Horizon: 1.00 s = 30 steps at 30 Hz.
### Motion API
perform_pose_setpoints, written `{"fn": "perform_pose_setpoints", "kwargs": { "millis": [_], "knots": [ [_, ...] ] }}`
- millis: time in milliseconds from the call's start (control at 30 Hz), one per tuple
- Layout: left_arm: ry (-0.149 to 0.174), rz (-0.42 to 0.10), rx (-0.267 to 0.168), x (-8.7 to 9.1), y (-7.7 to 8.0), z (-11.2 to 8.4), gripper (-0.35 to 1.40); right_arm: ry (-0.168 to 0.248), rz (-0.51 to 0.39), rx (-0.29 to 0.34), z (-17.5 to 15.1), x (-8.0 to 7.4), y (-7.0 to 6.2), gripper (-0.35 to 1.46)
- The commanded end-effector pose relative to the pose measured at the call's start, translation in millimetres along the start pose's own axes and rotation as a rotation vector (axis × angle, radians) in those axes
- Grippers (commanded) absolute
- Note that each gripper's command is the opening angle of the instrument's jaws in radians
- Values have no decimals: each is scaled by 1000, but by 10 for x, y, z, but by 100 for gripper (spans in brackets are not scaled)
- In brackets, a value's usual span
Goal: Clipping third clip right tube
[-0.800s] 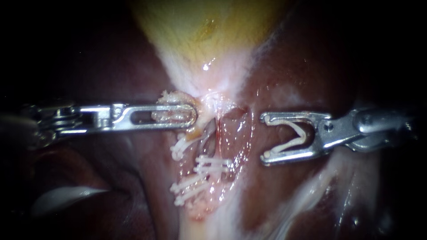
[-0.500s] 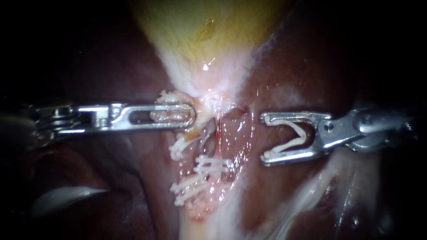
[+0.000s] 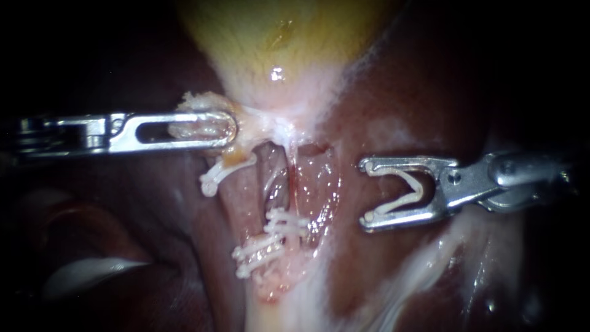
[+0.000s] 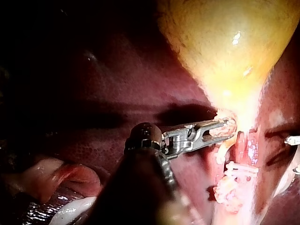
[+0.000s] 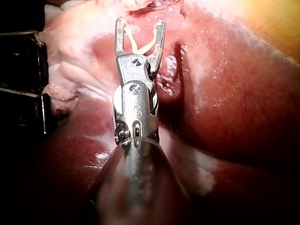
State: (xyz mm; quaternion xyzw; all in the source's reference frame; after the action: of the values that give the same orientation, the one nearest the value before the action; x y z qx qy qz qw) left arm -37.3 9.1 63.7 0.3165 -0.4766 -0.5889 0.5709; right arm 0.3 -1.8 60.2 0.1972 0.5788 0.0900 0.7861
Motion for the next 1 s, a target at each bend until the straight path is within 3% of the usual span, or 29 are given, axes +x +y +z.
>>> {"fn": "perform_pose_setpoints", "kwargs": {
  "millis": [33,267,400,1000],
  "knots": [
    [-1,0,0,0,0,0,-35,1,0,3,0,0,0,50],
    [-2,0,-1,1,1,0,-35,0,0,-4,10,0,2,50],
    [-3,0,-2,1,0,0,-35,1,74,-10,23,-5,4,50],
    [-9,0,-7,7,-7,5,-35,10,273,-28,91,-33,38,50]
  ]
}}
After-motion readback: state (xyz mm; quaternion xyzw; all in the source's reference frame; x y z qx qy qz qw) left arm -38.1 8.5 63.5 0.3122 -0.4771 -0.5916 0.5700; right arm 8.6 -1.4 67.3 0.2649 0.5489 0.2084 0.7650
